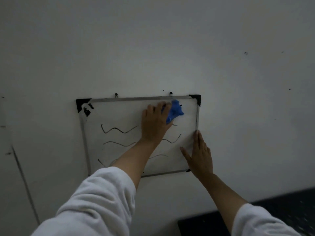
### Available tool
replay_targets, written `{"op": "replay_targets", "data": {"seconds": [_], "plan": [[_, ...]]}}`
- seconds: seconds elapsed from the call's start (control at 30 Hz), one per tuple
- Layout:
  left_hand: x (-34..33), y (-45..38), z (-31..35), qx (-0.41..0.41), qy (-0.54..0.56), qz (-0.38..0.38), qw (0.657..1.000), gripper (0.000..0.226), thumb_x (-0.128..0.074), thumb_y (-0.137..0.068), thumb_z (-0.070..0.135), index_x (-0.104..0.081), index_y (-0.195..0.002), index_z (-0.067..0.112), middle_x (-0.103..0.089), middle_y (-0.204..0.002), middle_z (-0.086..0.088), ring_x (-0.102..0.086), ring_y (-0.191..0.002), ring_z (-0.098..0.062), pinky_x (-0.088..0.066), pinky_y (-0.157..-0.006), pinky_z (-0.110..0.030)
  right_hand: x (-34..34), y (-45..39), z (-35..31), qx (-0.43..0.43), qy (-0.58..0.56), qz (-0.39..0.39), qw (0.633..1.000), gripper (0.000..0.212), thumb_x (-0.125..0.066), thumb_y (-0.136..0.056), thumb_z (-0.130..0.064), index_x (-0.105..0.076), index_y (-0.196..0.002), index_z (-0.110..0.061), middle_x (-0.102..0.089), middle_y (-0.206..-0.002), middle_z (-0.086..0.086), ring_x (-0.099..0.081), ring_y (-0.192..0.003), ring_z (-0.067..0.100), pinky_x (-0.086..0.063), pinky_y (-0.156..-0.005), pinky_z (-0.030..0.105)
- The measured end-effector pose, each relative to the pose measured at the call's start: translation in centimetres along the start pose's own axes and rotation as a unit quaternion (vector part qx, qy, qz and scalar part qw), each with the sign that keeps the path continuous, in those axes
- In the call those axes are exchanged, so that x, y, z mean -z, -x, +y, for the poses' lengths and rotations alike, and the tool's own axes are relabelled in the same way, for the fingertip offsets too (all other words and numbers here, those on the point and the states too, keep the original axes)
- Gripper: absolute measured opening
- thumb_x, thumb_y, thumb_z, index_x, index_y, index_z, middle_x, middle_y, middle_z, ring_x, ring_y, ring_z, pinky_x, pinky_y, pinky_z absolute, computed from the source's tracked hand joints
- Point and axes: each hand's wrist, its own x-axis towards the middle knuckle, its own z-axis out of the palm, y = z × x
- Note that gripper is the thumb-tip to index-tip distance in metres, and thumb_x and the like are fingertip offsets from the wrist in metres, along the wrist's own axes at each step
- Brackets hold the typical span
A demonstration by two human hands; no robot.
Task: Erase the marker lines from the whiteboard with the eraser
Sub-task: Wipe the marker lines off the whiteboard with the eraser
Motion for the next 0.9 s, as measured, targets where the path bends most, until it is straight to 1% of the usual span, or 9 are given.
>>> {"op": "replay_targets", "data": {"seconds": [0.1, 0.27, 0.37, 0.5, 0.57, 0.67, 0.73, 0.83, 0.9], "plan": [[0.0, -0.1, -1.2, -0.14, -0.041, -0.007, 0.989, 0.063, -0.086, -0.059, 0.045, -0.068, -0.111, 0.016, -0.068, -0.101, -0.005, -0.058, -0.071, -0.024, -0.044, -0.061, -0.031, 0.1, 0.1, 0.1, 0.005, 0.002, 0.0, 1.0, 0.09, -0.029, -0.089, -0.07, 0.009, -0.152, -0.018, -0.002, -0.161, 0.003, -0.02, -0.144, 0.02, -0.019, -0.114, 0.034], [0.5, -2.9, -0.2, 0.078, 0.03, 0.019, 0.996, 0.056, -0.085, -0.061, 0.035, -0.065, -0.108, 0.01, -0.066, -0.1, -0.011, -0.058, -0.077, -0.031, -0.045, -0.062, -0.034, -0.1, 0.8, 0.8, 0.015, 0.016, -0.001, 1.0, 0.089, -0.028, -0.09, -0.068, 0.009, -0.152, -0.017, -0.004, -0.161, 0.003, -0.023, -0.143, 0.021, -0.024, -0.113, 0.035], [0.3, -1.2, 0.6, -0.087, -0.025, -0.01, 0.996, 0.057, -0.085, -0.058, 0.041, -0.069, -0.108, 0.017, -0.068, -0.1, -0.004, -0.059, -0.074, -0.025, -0.043, -0.061, -0.03, -0.1, 1.1, 0.9, 0.018, 0.018, -0.008, 1.0, 0.089, -0.029, -0.09, -0.068, 0.007, -0.153, -0.016, -0.006, -0.161, 0.004, -0.024, -0.143, 0.021, -0.024, -0.113, 0.034], [-0.2, 0.5, -0.3, -0.318, -0.085, -0.022, 0.944, 0.05, -0.077, -0.068, 0.044, -0.068, -0.112, 0.021, -0.068, -0.102, 0.001, -0.06, -0.075, -0.018, -0.047, -0.063, -0.029, 0.0, 1.2, 1.2, 0.024, 0.028, -0.019, 0.999, 0.089, -0.027, -0.089, -0.069, 0.009, -0.152, -0.017, -0.004, -0.161, 0.003, -0.021, -0.144, 0.019, -0.021, -0.113, 0.031], [-0.2, -0.7, -0.6, -0.261, -0.067, -0.004, 0.963, 0.053, -0.079, -0.068, 0.043, -0.067, -0.112, 0.016, -0.068, -0.102, -0.004, -0.061, -0.076, -0.022, -0.048, -0.063, -0.03, -0.1, 1.2, 1.4, 0.024, 0.028, -0.021, 0.999, 0.089, -0.028, -0.089, -0.068, 0.01, -0.152, -0.018, -0.003, -0.161, 0.003, -0.021, -0.143, 0.019, -0.022, -0.114, 0.032], [0.0, -2.7, -0.2, -0.074, -0.015, -0.009, 0.997, 0.058, -0.084, -0.062, 0.039, -0.066, -0.111, 0.012, -0.067, -0.105, -0.007, -0.061, -0.079, -0.028, -0.046, -0.064, -0.033, -0.1, 1.2, 1.5, 0.022, 0.025, -0.023, 0.999, 0.089, -0.033, -0.09, -0.066, 0.011, -0.152, -0.018, -0.003, -0.161, 0.002, -0.022, -0.143, 0.019, -0.023, -0.113, 0.033], [-0.2, -2.1, 0.4, -0.115, -0.035, -0.018, 0.993, 0.059, -0.084, -0.06, 0.041, -0.066, -0.109, 0.015, -0.067, -0.102, -0.005, -0.06, -0.075, -0.025, -0.045, -0.063, -0.031, -0.2, 1.1, 1.4, 0.023, 0.026, -0.022, 0.999, 0.089, -0.035, -0.091, -0.065, 0.009, -0.152, -0.018, -0.004, -0.161, 0.002, -0.024, -0.142, 0.019, -0.024, -0.113, 0.033], [-0.3, -0.3, 0.4, -0.278, -0.068, -0.016, 0.958, 0.05, -0.078, -0.066, 0.044, -0.069, -0.109, 0.02, -0.068, -0.099, 0.0, -0.06, -0.073, -0.019, -0.045, -0.062, -0.029, -0.2, 1.2, 1.5, 0.025, 0.023, -0.024, 0.999, 0.089, -0.035, -0.091, -0.065, 0.009, -0.152, -0.018, -0.005, -0.161, 0.003, -0.024, -0.142, 0.019, -0.024, -0.112, 0.032], [-0.4, -0.8, -0.2, -0.307, -0.063, -0.004, 0.95, 0.049, -0.078, -0.067, 0.043, -0.069, -0.108, 0.018, -0.068, -0.099, -0.001, -0.06, -0.074, -0.019, -0.046, -0.063, -0.03, -0.2, 1.2, 1.6, 0.029, 0.026, -0.023, 0.999, 0.089, -0.034, -0.09, -0.065, 0.01, -0.152, -0.019, -0.005, -0.161, 0.003, -0.024, -0.142, 0.019, -0.023, -0.112, 0.031]]}}
